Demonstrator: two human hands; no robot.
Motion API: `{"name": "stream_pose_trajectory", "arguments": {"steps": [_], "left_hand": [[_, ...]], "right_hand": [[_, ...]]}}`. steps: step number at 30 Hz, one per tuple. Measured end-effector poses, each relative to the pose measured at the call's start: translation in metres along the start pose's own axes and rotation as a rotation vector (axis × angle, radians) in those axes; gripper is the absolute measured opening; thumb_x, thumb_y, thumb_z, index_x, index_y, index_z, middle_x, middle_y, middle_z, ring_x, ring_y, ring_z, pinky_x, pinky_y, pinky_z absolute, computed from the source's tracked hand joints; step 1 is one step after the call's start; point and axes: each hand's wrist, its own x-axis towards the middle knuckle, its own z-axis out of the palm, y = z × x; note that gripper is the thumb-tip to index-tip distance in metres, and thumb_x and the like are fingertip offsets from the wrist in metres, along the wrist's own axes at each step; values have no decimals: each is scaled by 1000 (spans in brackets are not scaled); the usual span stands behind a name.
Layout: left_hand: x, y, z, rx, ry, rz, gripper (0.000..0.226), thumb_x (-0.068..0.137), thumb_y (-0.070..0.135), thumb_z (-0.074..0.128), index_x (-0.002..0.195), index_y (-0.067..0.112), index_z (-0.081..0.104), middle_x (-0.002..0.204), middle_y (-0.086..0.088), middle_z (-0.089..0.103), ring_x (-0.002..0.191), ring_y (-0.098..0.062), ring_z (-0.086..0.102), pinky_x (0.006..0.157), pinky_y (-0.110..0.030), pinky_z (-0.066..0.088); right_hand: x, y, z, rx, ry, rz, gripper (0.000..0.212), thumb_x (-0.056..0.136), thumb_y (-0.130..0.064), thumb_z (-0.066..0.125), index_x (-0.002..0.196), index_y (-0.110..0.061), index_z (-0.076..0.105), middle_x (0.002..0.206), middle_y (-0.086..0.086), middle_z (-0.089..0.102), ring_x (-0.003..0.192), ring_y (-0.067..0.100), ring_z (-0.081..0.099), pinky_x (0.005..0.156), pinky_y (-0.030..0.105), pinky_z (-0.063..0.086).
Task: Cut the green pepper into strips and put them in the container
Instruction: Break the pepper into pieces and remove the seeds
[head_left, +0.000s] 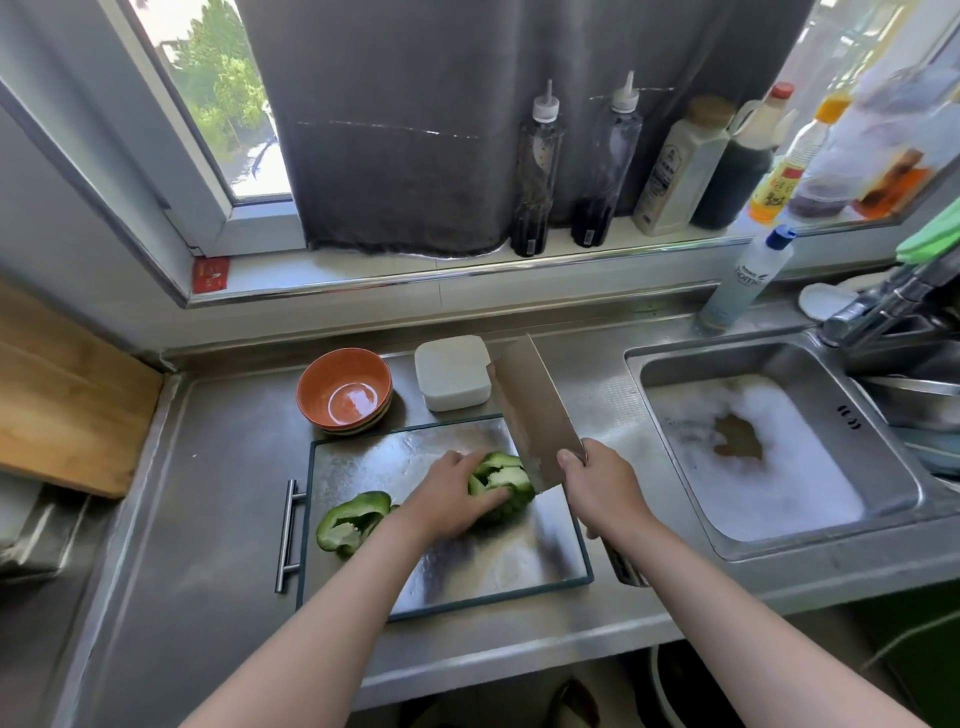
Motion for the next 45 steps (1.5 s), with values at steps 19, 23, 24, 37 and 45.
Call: {"name": "stream_pose_trajectory", "arguments": {"steps": [19, 23, 24, 37, 45], "left_hand": [[8, 12, 7, 269, 241, -126, 26, 102, 27, 35, 110, 7, 51, 108, -15, 51, 103, -38, 49, 75, -41, 35], [9, 12, 19, 280, 240, -125, 30, 54, -16, 63, 71, 4, 47, 67, -17, 43, 58, -31, 44, 48, -32, 27], [11, 10, 24, 211, 299, -118, 29, 50, -18, 58, 66, 3, 47, 63, -16, 41, 55, -29, 42, 47, -29, 24], [28, 4, 37, 428, 358, -205, 77, 80, 42, -14, 117, 19, 49, 116, -10, 46, 82, -28, 26, 62, -39, 29], [32, 8, 37, 497, 329, -204, 80, 76, 36, -17, 118, 20, 50, 117, -11, 48, 94, -34, 42, 62, -39, 29]], "right_hand": [[-12, 16, 0, -274, -26, -104, 22, 102, -34, 43, 89, -20, 56, 83, -3, 61, 83, 25, 57, 66, 33, 42], [-9, 18, -7, -316, -64, -84, 21, 102, -34, 42, 86, -23, 53, 83, -4, 59, 83, 23, 57, 63, 32, 39], [-8, 18, -9, -324, -79, -78, 20, 102, -34, 42, 87, -24, 53, 83, -5, 58, 82, 22, 57, 62, 32, 39], [-24, 14, -9, -510, 32, -174, 19, 106, -33, 35, 92, -24, 43, 79, -2, 53, 75, 26, 53, 63, 34, 38], [-20, 16, -15, -518, -2, -162, 17, 104, -32, 37, 91, -24, 45, 76, -4, 50, 74, 25, 53, 62, 34, 37]]}}
